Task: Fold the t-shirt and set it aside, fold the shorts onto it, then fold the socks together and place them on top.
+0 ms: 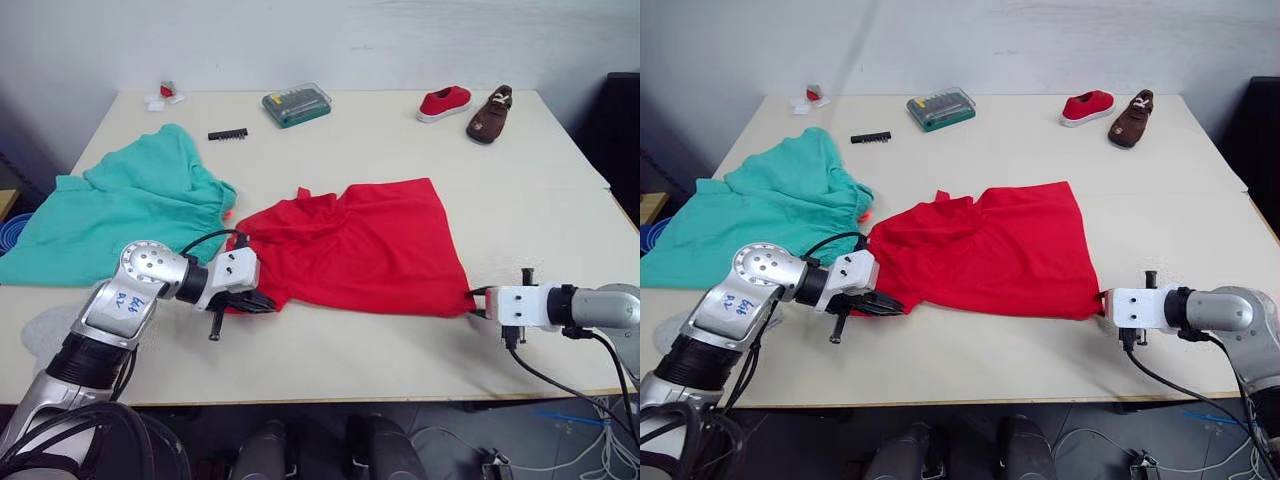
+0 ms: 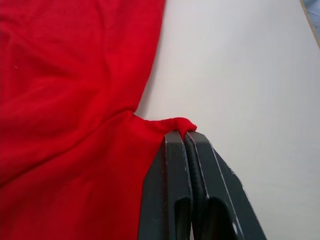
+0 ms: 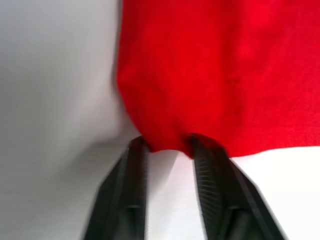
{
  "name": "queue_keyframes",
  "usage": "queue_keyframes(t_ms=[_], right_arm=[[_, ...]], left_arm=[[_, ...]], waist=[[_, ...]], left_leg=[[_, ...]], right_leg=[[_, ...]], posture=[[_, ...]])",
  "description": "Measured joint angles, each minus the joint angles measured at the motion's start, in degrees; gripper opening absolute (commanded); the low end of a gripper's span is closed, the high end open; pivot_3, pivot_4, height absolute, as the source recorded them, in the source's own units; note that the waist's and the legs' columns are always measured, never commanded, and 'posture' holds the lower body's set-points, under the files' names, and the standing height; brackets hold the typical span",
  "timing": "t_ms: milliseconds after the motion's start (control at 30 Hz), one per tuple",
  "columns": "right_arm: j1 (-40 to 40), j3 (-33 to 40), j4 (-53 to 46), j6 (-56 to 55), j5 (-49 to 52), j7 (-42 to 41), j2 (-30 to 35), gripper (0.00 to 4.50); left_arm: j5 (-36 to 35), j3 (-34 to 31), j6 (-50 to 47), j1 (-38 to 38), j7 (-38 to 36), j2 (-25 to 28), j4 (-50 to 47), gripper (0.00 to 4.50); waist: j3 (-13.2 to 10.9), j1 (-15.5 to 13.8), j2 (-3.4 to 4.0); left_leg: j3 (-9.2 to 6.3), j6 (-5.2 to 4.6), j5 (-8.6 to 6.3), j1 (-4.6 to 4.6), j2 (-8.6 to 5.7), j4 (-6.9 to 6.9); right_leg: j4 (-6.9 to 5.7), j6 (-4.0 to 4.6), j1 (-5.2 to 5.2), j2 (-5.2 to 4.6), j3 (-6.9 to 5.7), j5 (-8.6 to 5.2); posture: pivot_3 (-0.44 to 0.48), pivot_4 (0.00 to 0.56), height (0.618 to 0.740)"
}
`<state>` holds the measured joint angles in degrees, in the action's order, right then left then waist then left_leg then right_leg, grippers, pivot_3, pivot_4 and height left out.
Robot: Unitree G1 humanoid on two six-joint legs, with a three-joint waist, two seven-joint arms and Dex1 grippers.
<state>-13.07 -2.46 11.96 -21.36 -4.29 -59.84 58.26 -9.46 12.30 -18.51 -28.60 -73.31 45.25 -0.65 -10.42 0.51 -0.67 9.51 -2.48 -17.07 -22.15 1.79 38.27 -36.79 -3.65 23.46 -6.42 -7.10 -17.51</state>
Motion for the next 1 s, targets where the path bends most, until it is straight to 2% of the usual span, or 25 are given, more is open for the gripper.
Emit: queue_keyframes(t_ms=[33,267,367,600,800,933,1000], right_arm=[[0.17,-0.08,-0.05,-0.06,0.27,-0.35,0.0,0.03],[5.66,1.44,-4.28,0.46,5.85,-4.36,2.13,0.03],[10.86,3.76,-9.59,3.93,11.41,-8.12,4.46,0.03],[22.25,13.73,-21.85,14.53,20.87,-12.33,6.95,0.03],[27.96,15.99,-26.79,20.63,22.96,-14.07,6.95,0.03],[26.53,16.48,-27.39,23.02,23.44,-13.52,6.68,0.03],[23.43,16.23,-26.55,24.25,23.44,-12.52,5.95,0.03]], left_arm=[[0.07,0.0,0.39,0.15,0.0,0.0,0.78,0.0],[0.03,-0.4,1.37,1.92,-0.81,1.49,1.51,0.0],[-2.92,-1.82,-1.7,4.15,-3.26,4.23,0.48,0.0],[-12.07,-5.03,-12.09,9.83,-10.03,12.85,-10.72,0.0],[-15.31,-5.09,-15.98,12.25,-10.27,13.95,-15.64,0.0],[-15.93,-5.03,-16.49,12.13,-9.81,13.73,-16.28,0.0],[-15.44,-4.53,-15.81,9.78,-8.83,11.81,-14.28,0.0]], waist=[[0.0,-0.01,0.0],[0.0,-0.28,0.0],[0.0,-0.34,0.01],[-0.02,-0.4,0.0],[-0.02,-0.55,0.0],[-0.02,-0.4,0.0],[-0.02,-0.46,0.01]], left_leg=[[0.0,0.0,0.0,0.0,0.0,0.0],[-0.02,0.02,-0.01,-0.01,0.0,-0.04],[-0.07,0.02,-0.02,-0.03,0.01,-0.05],[-0.18,0.07,-0.06,-0.01,0.01,-0.12],[-0.21,0.06,-0.1,-0.04,-0.01,-0.13],[-0.2,0.06,-0.1,-0.04,-0.01,-0.13],[-0.21,0.07,-0.09,-0.03,-0.02,-0.13]], right_leg=[[0.0,0.0,0.01,0.0,0.0,0.0],[0.0,0.03,0.03,-0.02,-0.01,-0.04],[-0.01,0.05,0.04,-0.02,-0.02,-0.06],[0.04,0.12,0.0,-0.07,-0.04,-0.11],[0.05,0.13,0.01,-0.1,-0.05,-0.12],[0.05,0.14,0.03,-0.1,-0.06,-0.13],[0.02,0.16,0.03,-0.1,-0.08,-0.13]], posture=[[0.0,0.15,0.74],[0.0,0.15,0.74],[0.0,0.15,0.74],[0.0,0.15,0.74],[0.0,0.15,0.74],[0.0,0.15,0.74],[0.0,0.15,0.74]])
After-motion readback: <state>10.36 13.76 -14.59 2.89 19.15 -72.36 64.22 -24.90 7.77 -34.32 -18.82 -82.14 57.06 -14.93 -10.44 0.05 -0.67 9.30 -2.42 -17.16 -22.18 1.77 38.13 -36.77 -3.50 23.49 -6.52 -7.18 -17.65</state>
